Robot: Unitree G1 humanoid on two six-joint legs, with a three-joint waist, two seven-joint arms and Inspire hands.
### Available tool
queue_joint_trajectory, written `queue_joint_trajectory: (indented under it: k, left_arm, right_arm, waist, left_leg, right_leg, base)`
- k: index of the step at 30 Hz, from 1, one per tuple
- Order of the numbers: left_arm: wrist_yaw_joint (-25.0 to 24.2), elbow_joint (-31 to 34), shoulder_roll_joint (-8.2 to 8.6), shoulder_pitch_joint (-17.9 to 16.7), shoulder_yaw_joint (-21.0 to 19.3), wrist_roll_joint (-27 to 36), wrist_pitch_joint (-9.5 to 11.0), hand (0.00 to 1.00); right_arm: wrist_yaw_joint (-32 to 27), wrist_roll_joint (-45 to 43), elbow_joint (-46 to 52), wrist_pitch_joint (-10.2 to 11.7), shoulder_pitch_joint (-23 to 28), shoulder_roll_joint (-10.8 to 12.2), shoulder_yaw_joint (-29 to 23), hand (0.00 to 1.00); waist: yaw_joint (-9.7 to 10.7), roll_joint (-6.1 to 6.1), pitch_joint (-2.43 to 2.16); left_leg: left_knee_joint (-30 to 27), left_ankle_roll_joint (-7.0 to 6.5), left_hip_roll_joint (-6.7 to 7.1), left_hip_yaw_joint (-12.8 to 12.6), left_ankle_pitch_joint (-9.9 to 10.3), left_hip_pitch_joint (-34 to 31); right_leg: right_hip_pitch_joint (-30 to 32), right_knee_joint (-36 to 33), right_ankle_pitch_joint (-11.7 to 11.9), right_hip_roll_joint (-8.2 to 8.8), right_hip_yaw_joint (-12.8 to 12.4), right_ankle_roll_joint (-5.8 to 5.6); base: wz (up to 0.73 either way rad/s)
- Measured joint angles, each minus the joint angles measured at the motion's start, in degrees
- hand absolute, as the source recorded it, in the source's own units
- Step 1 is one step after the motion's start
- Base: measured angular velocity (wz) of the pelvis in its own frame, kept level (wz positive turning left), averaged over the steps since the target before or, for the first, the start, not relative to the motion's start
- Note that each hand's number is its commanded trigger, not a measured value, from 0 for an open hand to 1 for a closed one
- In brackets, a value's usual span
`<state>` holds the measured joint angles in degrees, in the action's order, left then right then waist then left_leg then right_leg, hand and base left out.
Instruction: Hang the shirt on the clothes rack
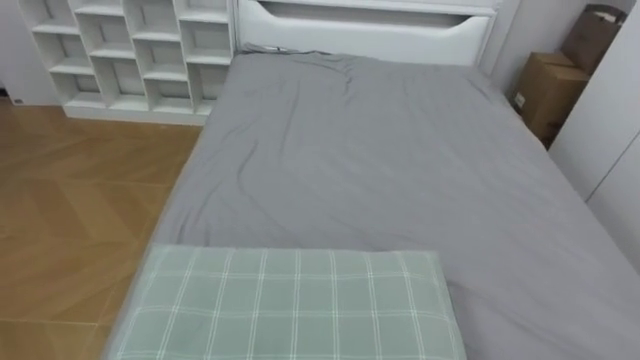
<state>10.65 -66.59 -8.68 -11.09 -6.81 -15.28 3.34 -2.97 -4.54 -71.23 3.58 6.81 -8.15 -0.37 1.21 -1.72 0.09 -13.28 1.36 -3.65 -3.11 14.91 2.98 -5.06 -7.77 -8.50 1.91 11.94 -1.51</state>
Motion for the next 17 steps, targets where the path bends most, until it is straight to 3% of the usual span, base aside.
queue_joint_trajectory:
  k: [4, 17]
  left_arm:
    - [0.00, 0.01, 0.11, -0.58, 0.17, 0.05, -1.84, 0.00]
    - [-0.10, 0.07, 0.30, 0.09, 0.17, -0.16, -4.25, 0.00]
  right_arm:
    - [1.39, 2.18, 0.11, 0.01, -0.17, 0.04, -0.47, 0.00]
    - [4.90, 4.25, -0.08, -0.82, -0.03, -0.05, -0.90, 0.00]
  waist:
    - [-0.04, 0.27, 0.00]
    - [0.02, -0.13, 0.05]
  left_leg:
    - [0.54, -0.01, 0.02, 0.13, -0.01, 0.95]
    - [0.58, -0.01, 0.03, 0.05, -0.01, 1.25]
  right_leg:
    - [-0.77, -0.02, 0.00, -0.06, -0.72, 0.00]
    - [-1.01, 0.06, -0.01, -0.08, -0.82, -0.02]
  base:
    - [0.01]
    - [0.00]
